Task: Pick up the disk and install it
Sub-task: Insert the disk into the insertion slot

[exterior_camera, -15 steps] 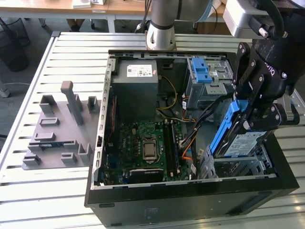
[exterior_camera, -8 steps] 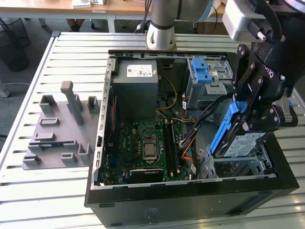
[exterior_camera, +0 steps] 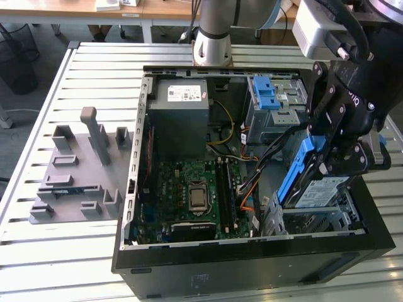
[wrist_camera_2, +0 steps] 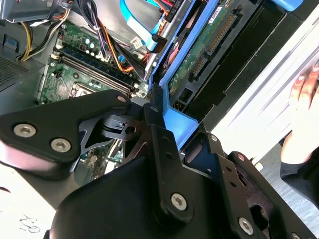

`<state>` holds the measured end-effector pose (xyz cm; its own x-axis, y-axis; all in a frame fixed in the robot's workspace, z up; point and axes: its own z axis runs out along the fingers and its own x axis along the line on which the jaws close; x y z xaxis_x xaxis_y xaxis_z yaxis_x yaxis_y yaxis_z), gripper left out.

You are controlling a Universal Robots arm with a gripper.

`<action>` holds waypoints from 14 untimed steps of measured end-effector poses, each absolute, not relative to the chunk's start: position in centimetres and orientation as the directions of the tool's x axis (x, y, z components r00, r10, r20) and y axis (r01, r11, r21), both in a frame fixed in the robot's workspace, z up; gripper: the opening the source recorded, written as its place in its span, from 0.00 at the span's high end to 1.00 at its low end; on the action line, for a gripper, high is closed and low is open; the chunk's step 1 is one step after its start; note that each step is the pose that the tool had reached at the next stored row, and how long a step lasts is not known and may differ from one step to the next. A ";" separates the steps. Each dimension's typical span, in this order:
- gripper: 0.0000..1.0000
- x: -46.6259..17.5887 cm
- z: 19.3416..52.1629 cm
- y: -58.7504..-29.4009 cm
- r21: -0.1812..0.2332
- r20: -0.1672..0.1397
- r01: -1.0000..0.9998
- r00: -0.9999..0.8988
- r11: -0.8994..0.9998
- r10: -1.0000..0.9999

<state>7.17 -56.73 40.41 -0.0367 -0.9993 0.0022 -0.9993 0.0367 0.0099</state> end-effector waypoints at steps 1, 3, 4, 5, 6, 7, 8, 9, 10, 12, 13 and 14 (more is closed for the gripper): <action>0.64 7.2 40.4 -56.7 0.010 0.002 -0.999 -0.037 0.037 -0.999; 0.64 7.2 40.3 -56.7 0.010 0.002 -0.999 -0.037 0.037 -0.999; 0.64 7.2 40.2 -56.7 0.010 0.002 -0.999 -0.037 0.037 -0.999; 0.64 7.2 40.2 -56.7 0.010 0.002 -0.999 -0.037 0.037 -0.999; 0.64 7.2 40.1 -56.7 0.010 0.002 -0.999 -0.037 0.037 -0.999; 0.64 7.2 40.1 -56.7 0.010 0.002 -0.999 -0.037 0.037 -0.999; 0.64 7.2 40.0 -56.7 0.010 0.002 -0.999 -0.037 0.037 -0.999; 0.64 7.2 40.0 -56.7 0.010 0.002 -0.999 -0.037 0.037 -0.999; 0.64 7.2 39.9 -56.7 0.010 0.002 -0.999 -0.037 0.037 -0.999; 0.64 7.2 39.8 -56.7 0.010 0.002 -0.999 -0.037 0.037 -0.999; 0.64 7.2 39.7 -56.7 0.010 0.002 -0.999 -0.037 0.037 -0.999; 0.64 7.2 39.7 -56.7 0.010 0.002 -0.999 -0.037 0.037 -0.999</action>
<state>7.24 -56.73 39.69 -0.0369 -0.9993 0.0021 -0.9993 0.0370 0.0099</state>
